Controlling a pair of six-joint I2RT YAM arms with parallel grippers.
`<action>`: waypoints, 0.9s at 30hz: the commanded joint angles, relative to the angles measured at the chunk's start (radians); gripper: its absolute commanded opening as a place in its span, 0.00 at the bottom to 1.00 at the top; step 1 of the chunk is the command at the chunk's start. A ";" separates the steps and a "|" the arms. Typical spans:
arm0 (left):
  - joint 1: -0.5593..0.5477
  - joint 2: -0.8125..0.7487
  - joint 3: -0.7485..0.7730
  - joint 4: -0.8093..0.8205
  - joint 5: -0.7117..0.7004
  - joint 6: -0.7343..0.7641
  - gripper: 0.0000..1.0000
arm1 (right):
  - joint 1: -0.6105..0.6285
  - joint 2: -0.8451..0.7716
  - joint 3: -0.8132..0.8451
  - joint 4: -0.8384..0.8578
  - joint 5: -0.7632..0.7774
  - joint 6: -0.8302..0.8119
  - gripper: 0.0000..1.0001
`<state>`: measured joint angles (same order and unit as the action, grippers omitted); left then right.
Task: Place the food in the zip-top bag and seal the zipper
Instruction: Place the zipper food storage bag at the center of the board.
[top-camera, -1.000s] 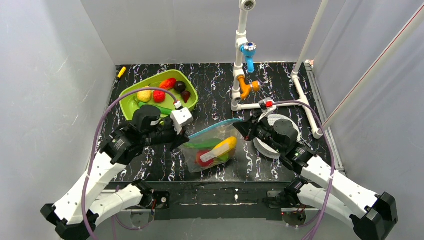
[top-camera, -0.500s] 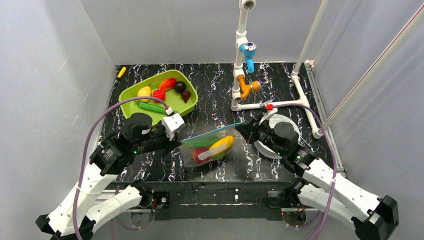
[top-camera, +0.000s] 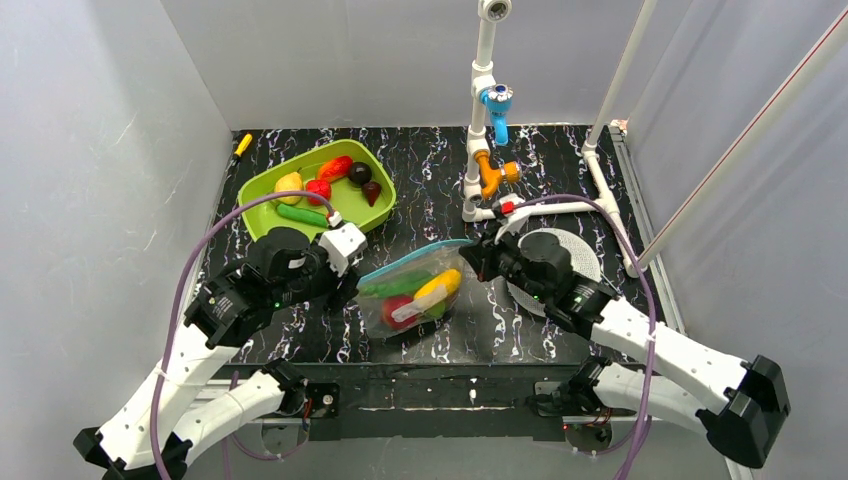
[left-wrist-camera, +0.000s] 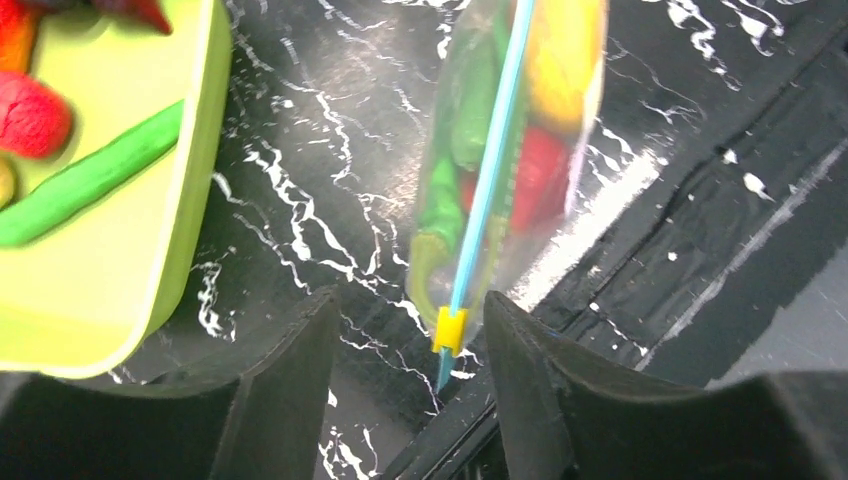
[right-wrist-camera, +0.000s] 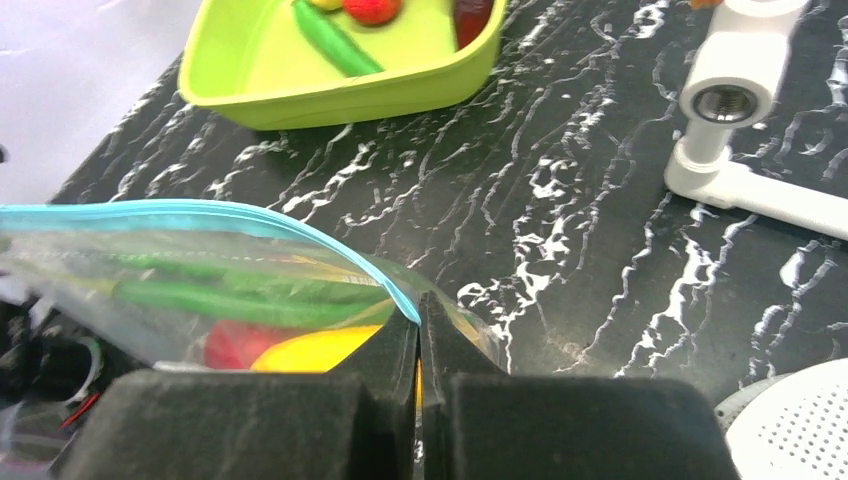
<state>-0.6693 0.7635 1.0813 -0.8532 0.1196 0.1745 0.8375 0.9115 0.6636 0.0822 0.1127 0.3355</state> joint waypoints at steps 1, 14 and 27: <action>0.007 -0.047 -0.009 0.019 -0.168 -0.025 0.59 | 0.126 0.076 0.114 -0.036 0.370 -0.017 0.01; 0.008 -0.244 0.039 0.132 -0.695 -0.076 0.71 | 0.254 0.513 0.472 -0.238 0.727 -0.080 0.01; 0.008 -0.297 0.024 0.121 -0.690 -0.105 0.71 | 0.269 0.799 0.667 -0.496 0.804 -0.075 0.01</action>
<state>-0.6643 0.4629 1.0904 -0.7353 -0.5522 0.0872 1.1007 1.6997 1.2869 -0.3225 0.8558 0.2470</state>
